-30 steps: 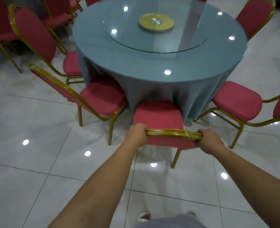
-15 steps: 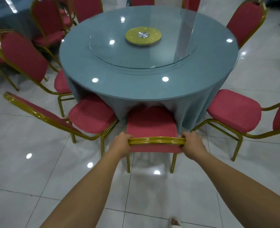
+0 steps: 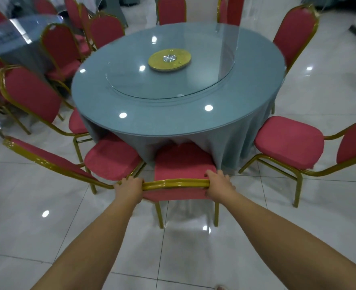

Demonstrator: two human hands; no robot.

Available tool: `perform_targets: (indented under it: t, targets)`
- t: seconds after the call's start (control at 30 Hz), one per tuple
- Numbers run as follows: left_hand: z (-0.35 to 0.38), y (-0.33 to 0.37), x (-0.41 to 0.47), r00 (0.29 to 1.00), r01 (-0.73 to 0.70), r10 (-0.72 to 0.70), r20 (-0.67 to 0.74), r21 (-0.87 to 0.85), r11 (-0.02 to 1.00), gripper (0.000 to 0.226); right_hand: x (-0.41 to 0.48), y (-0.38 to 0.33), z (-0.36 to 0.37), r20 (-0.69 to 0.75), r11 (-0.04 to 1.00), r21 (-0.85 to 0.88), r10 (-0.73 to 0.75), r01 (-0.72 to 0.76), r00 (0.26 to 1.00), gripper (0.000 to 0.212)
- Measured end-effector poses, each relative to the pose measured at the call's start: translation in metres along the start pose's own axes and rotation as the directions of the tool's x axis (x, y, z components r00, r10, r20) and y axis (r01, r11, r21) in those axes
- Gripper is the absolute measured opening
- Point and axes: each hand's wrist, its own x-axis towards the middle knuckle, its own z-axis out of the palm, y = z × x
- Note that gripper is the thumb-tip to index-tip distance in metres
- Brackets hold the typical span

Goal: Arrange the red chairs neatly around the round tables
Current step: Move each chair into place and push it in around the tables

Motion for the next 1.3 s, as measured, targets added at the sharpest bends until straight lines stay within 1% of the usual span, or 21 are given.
perform_targets:
  t: [0.07, 0.1, 0.13, 0.17, 0.2, 0.23, 0.27, 0.3, 0.33, 0.37, 0.43, 0.5, 0.53, 0.57, 0.67, 0.83, 0.93, 1.03, 1.07, 1.2, 1.3]
  targets:
    - [-0.006, 0.014, -0.012, 0.997, 0.048, -0.049, 0.064, 0.013, 0.999, 0.057, -0.014, 0.017, -0.003, 0.041, 0.992, 0.107, -0.068, 0.063, 0.997, 0.091]
    - [-0.01, 0.023, -0.021, 0.996, 0.025, -0.023, 0.082, -0.015, 1.0, 0.073, -0.027, 0.03, -0.001, 0.014, 0.979, 0.184, -0.096, 0.092, 0.995, 0.097]
    - [-0.013, 0.033, -0.033, 0.997, -0.04, 0.043, 0.057, -0.051, 0.998, 0.084, -0.043, 0.048, 0.003, -0.042, 0.953, 0.278, -0.117, 0.124, 0.992, 0.095]
    - [-0.013, 0.046, -0.047, 0.99, -0.141, 0.14, -0.025, -0.09, 0.986, 0.088, -0.06, 0.071, 0.011, -0.099, 0.917, 0.372, -0.119, 0.148, 0.988, 0.089]
    - [-0.012, 0.061, -0.065, 0.958, -0.264, 0.242, -0.156, -0.134, 0.955, 0.084, -0.079, 0.096, 0.02, -0.132, 0.879, 0.453, -0.099, 0.149, 0.986, 0.082]
    - [-0.008, 0.079, -0.084, 0.892, -0.4, 0.338, -0.3, -0.177, 0.899, 0.076, -0.098, 0.121, 0.029, -0.135, 0.846, 0.521, -0.05, 0.114, 0.99, 0.076]
    - [-0.003, 0.1, -0.102, 0.815, -0.525, 0.416, -0.405, -0.207, 0.826, 0.067, -0.115, 0.146, 0.036, -0.12, 0.81, 0.583, 0.02, 0.054, 0.993, 0.071]
    - [0.004, 0.123, -0.119, 0.75, -0.619, 0.47, -0.465, -0.244, 0.746, 0.061, -0.131, 0.17, 0.041, -0.101, 0.77, 0.637, 0.092, -0.007, 0.991, 0.066]
    - [0.012, 0.149, -0.133, 0.72, -0.672, 0.506, -0.476, -0.294, 0.679, 0.056, -0.143, 0.192, 0.043, -0.091, 0.729, 0.682, 0.162, -0.057, 0.983, 0.062]
    - [0.019, 0.175, -0.144, 0.716, -0.692, 0.538, -0.446, -0.345, 0.634, 0.052, -0.152, 0.212, 0.042, -0.096, 0.692, 0.716, 0.226, -0.091, 0.969, 0.058]
    - [0.033, 0.228, -0.158, 0.73, -0.681, 0.593, -0.339, -0.423, 0.597, 0.052, -0.164, 0.248, 0.032, -0.136, 0.635, 0.765, 0.324, -0.109, 0.936, 0.051]
    - [0.043, 0.275, -0.166, 0.727, -0.664, 0.646, -0.232, -0.473, 0.578, 0.054, -0.171, 0.274, 0.014, -0.196, 0.58, 0.811, 0.392, -0.076, 0.899, 0.045]
    - [0.045, 0.295, -0.168, 0.711, -0.664, 0.68, -0.177, -0.487, 0.568, 0.054, -0.175, 0.285, 0.004, -0.22, 0.551, 0.833, 0.419, -0.054, 0.881, 0.044]
    - [0.046, 0.32, -0.171, 0.678, -0.677, 0.724, -0.13, -0.494, 0.545, 0.053, -0.18, 0.3, -0.006, -0.238, 0.52, 0.853, 0.449, -0.036, 0.862, 0.043]
    - [0.037, 0.368, -0.168, 0.603, -0.71, 0.795, -0.063, -0.496, 0.499, 0.049, -0.187, 0.328, -0.031, -0.274, 0.475, 0.88, 0.49, 0.01, 0.828, 0.042]
    - [0.024, 0.456, -0.143, 0.563, -0.706, 0.826, 0.02, -0.509, 0.493, 0.048, -0.181, 0.386, -0.054, -0.278, 0.413, 0.91, 0.577, 0.019, 0.768, 0.04]
    - [0.017, 0.517, -0.118, 0.547, -0.703, 0.835, 0.061, -0.508, 0.498, 0.049, -0.163, 0.425, -0.077, -0.278, 0.405, 0.914, 0.628, -0.001, 0.727, 0.04]
    - [0.002, 0.583, -0.088, 0.537, -0.695, 0.841, 0.068, -0.529, 0.486, 0.049, -0.139, 0.464, -0.115, -0.283, 0.426, 0.904, 0.656, -0.034, 0.7, 0.041]
    - [-0.006, 0.615, -0.072, 0.535, -0.681, 0.842, 0.067, -0.556, 0.477, 0.051, -0.125, 0.484, -0.138, -0.284, 0.44, 0.896, 0.662, -0.053, 0.693, 0.042]
    - [-0.044, 0.702, -0.043, 0.506, -0.646, 0.862, 0.035, -0.646, 0.406, 0.055, -0.096, 0.533, -0.218, -0.246, 0.491, 0.859, 0.646, -0.146, 0.722, 0.05]
    - [-0.079, 0.78, -0.018, 0.515, -0.611, 0.857, 0.012, -0.697, 0.376, 0.059, -0.066, 0.567, -0.283, -0.303, 0.515, 0.848, 0.669, -0.129, 0.678, 0.051]
